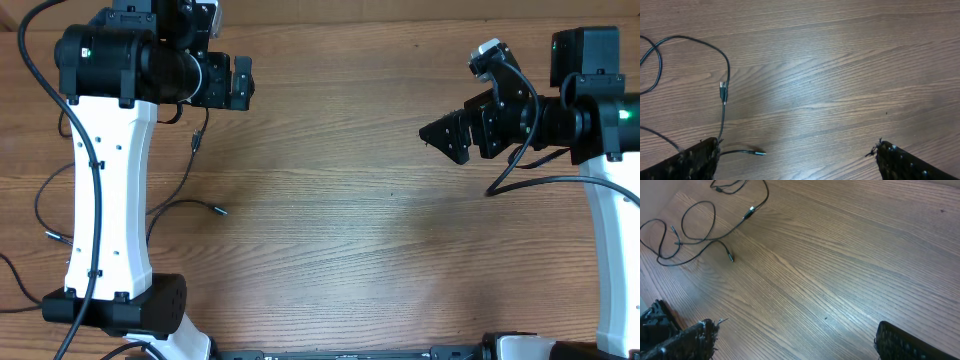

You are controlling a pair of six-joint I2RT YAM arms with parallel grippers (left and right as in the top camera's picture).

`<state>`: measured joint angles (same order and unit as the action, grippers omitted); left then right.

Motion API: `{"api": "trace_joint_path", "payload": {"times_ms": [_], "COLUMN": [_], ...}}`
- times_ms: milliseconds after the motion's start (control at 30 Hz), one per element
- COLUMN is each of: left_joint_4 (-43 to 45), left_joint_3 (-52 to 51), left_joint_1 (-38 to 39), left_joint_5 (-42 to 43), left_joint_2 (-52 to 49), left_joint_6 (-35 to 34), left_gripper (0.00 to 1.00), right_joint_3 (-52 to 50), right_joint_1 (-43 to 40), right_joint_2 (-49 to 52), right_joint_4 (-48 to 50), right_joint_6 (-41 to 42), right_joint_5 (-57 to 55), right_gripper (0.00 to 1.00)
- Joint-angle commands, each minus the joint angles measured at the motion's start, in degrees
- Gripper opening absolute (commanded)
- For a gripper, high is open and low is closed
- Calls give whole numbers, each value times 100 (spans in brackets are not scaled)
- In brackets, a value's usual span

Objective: Untangle cables

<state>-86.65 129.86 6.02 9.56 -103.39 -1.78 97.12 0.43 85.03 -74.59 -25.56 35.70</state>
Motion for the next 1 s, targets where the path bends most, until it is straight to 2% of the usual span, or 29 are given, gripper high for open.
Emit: {"api": "trace_joint_path", "payload": {"times_ms": [0,733,967], "left_joint_4": [-9,-11,212], "left_joint_3": [28,28,28], "left_joint_1": [22,35,74], "left_joint_5": [-59,-52,-50], "left_joint_2": [57,11,70], "left_joint_6": [-103,-107,-431], "left_gripper": [100,100,100], "right_joint_3": [33,33,33], "right_joint_1": [-7,-7,-7], "right_joint_2": [-4,-4,-4], "right_joint_4": [15,15,15], "right_joint_6": [-24,-24,-24], "right_joint_5": [-11,-11,-11], "right_gripper": [100,100,100]}}
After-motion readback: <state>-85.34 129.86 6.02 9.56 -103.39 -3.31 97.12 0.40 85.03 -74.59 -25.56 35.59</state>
